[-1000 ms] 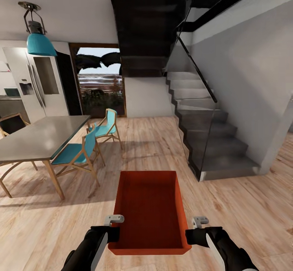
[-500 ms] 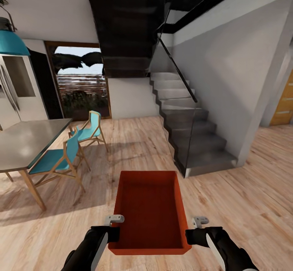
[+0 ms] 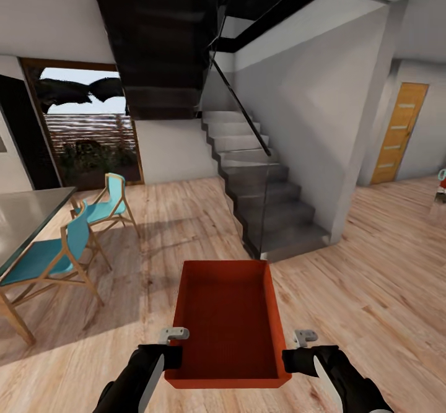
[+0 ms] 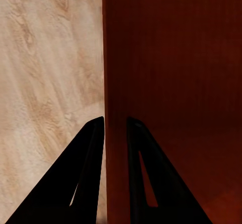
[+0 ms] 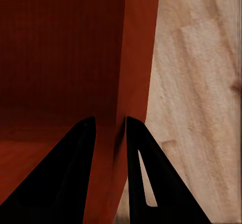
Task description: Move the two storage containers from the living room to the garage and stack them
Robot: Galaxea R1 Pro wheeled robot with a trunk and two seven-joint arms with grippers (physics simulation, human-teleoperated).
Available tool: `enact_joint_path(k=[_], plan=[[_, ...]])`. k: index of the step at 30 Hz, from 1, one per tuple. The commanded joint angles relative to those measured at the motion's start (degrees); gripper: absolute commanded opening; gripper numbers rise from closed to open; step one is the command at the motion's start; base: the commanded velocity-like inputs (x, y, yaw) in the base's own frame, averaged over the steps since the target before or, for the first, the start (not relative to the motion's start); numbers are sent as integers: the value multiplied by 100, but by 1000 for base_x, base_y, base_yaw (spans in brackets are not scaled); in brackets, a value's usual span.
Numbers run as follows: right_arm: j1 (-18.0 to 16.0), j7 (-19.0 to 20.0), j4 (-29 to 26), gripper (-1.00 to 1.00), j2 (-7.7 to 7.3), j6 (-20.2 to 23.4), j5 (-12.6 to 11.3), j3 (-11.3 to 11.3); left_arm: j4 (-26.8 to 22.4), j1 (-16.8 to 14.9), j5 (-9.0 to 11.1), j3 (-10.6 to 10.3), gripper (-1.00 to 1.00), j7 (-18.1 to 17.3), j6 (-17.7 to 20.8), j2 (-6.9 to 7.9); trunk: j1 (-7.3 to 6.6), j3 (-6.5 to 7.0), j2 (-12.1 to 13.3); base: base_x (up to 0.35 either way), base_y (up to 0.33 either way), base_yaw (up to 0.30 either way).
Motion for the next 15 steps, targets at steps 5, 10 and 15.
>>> enact_joint_path(k=[5,10,15], plan=[[-7,-12,-13,-100,-19,-133,-20,52,-1,0,-123,4,-100,16,30,9,2,-10,-9,0,0,-277],[-7,-12,-13,-100,-19,-132,-22,54,-1,0,-123,4,-100,15,29,9,2,-10,-9,0,0,-277],[-8,-12,-13,-100,-19,-132,-20,55,-1,0,-123,4,-100,17,29,9,2,-10,-9,0,0,-277]])
